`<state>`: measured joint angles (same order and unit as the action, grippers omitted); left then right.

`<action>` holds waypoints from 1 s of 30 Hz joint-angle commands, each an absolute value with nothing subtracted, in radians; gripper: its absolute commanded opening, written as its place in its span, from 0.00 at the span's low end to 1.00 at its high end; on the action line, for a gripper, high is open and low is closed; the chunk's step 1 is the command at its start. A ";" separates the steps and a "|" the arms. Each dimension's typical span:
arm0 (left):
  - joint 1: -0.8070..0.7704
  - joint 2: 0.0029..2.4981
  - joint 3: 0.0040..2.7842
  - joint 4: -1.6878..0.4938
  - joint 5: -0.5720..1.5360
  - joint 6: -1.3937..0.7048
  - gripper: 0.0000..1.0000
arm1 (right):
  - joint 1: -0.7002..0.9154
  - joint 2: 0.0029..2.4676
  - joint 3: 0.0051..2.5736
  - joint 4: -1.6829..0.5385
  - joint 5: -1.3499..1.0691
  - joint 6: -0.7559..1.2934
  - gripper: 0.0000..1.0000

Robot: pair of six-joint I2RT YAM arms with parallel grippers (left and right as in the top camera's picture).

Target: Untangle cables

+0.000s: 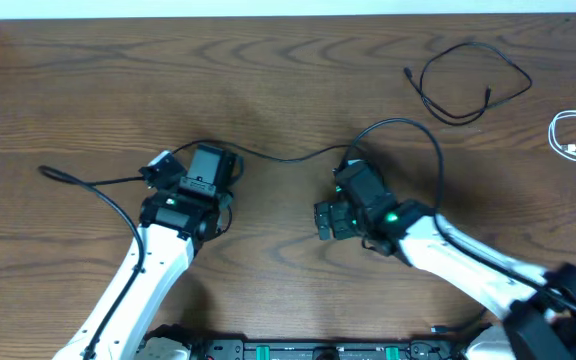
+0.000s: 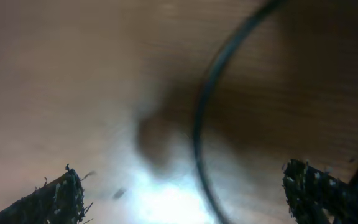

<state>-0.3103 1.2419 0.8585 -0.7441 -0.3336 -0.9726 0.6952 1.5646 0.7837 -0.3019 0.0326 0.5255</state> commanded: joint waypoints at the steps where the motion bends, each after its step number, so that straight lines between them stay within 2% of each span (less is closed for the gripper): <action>1: -0.281 1.241 0.856 -0.743 -0.235 -0.988 0.74 | 0.701 1.663 0.784 -0.223 0.161 0.659 0.99; 7: -0.280 1.241 0.856 -0.680 -0.137 -0.970 0.74 | 0.701 1.749 0.789 -0.054 0.101 0.659 0.99; 10: -0.280 1.243 0.856 -0.635 -0.115 -0.970 0.74 | 0.700 1.792 0.789 -0.015 0.106 0.699 0.91; 12: -0.280 1.246 0.856 -0.610 -0.115 -0.970 0.73 | 0.693 1.818 0.789 -0.002 0.100 0.730 0.75; 13: -0.280 1.249 0.856 -0.601 -0.115 -0.970 0.73 | 0.685 1.827 0.789 0.010 0.084 0.732 0.63; 16: -0.279 1.253 0.856 -0.591 -0.116 -0.970 0.74 | 0.661 1.831 0.789 0.019 0.049 0.727 0.18; 18: -0.276 1.252 0.856 -0.590 -0.115 -0.970 0.73 | 0.651 1.831 0.789 0.019 0.031 0.715 0.03; 28: -0.247 1.259 0.855 -0.620 -0.081 -0.971 0.73 | 0.649 1.831 0.789 0.020 0.030 0.709 0.01; 29: -0.247 1.265 0.855 -0.619 -0.062 -0.972 0.73 | 0.649 1.831 0.789 0.020 0.030 0.709 0.01; 30: -0.247 1.272 0.855 -0.619 -0.059 -0.978 0.68 | 0.649 1.831 0.789 0.020 0.030 0.709 0.01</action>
<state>-0.2512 1.2488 0.8585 -0.6163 -0.0937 -0.9718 0.6491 1.7908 0.8070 0.0418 0.0578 0.6991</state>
